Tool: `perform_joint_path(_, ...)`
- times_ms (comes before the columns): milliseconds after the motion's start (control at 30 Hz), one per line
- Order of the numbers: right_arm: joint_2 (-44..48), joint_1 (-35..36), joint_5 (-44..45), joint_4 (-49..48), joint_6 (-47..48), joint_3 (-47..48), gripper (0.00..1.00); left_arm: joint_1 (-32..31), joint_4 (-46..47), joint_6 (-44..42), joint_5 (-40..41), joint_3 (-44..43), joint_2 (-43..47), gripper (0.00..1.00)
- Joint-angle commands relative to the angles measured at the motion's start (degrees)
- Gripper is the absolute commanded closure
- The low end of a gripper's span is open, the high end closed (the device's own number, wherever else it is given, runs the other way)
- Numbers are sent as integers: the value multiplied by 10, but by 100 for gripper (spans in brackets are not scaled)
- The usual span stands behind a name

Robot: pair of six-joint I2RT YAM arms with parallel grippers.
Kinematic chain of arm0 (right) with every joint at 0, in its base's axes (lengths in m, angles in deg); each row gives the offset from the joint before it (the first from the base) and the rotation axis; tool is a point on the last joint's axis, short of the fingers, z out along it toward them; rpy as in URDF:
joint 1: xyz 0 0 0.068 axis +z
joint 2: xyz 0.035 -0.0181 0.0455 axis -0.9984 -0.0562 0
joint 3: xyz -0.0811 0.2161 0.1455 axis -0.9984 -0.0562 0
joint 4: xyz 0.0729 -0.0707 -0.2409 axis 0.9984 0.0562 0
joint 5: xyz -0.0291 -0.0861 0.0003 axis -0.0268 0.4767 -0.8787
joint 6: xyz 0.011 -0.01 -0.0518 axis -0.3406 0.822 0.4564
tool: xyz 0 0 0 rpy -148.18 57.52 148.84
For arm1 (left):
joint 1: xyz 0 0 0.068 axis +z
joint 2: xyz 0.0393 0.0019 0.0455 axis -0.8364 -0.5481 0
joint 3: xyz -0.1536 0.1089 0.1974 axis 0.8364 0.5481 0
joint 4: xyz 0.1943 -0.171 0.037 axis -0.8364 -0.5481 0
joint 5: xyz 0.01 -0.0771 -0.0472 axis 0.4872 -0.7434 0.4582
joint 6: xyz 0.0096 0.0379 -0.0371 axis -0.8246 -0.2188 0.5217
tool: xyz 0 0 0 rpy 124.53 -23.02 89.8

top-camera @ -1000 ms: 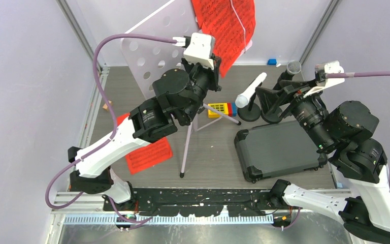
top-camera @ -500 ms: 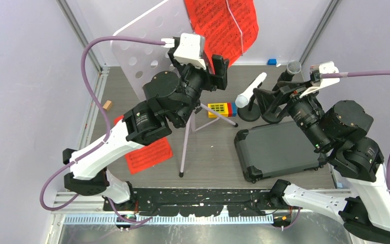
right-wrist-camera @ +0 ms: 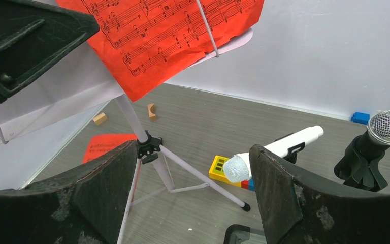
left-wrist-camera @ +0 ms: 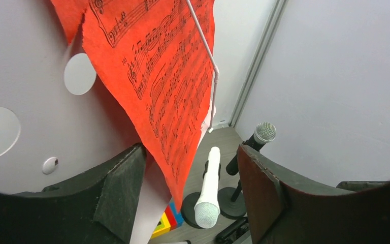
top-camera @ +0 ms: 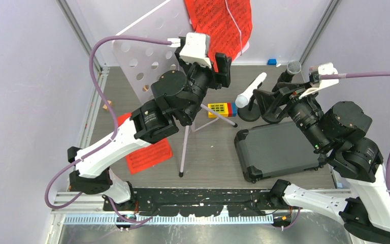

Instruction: Pack up the instrument practice props

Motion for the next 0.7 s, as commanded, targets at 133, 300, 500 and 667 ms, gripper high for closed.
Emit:
perform_joint_path(133,19,0,14,-26,-4,-11,14,11,74,-6,12,11,-10,45)
perform_joint_path(300,23,0,16,-24,-5,-12,14,16,86,-4,11,17,-11,65)
perform_joint_path(500,18,0,17,-24,-2,-11,14,19,105,-5,9,34,-1,81)
perform_joint_path(667,13,0,31,-39,17,-17,14,23,102,-7,11,38,4,92)
